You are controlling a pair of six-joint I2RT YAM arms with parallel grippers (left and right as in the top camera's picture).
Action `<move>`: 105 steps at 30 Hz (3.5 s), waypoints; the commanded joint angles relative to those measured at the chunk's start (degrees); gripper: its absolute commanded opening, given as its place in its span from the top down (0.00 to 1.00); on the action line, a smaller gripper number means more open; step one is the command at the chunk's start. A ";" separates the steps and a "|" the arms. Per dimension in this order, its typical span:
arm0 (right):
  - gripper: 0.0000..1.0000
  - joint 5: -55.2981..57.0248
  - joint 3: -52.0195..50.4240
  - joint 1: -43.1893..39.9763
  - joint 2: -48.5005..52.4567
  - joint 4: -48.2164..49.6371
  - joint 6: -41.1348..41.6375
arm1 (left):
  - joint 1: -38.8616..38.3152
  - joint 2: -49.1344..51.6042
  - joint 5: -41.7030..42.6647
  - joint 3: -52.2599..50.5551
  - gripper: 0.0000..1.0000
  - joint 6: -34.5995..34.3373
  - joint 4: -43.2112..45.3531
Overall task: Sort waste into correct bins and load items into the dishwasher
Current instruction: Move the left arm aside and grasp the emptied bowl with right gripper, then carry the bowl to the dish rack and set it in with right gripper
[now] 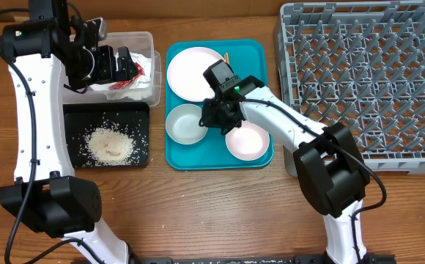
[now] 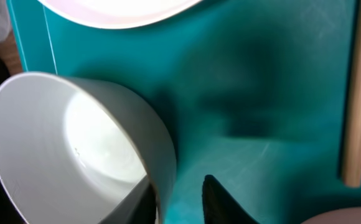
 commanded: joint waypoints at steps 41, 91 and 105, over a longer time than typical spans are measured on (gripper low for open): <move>0.96 76.08 19.45 -16.00 -10.10 -1.79 -8.00 | -0.11 -0.13 -0.44 1.18 0.00 1.11 0.07; 0.89 78.49 17.66 -14.73 9.29 15.93 -43.69 | -0.28 -0.13 -0.44 1.16 0.00 1.11 0.11; 0.28 78.07 17.73 -10.36 9.22 4.04 -34.60 | -0.28 -0.13 -0.44 1.16 0.00 1.11 0.11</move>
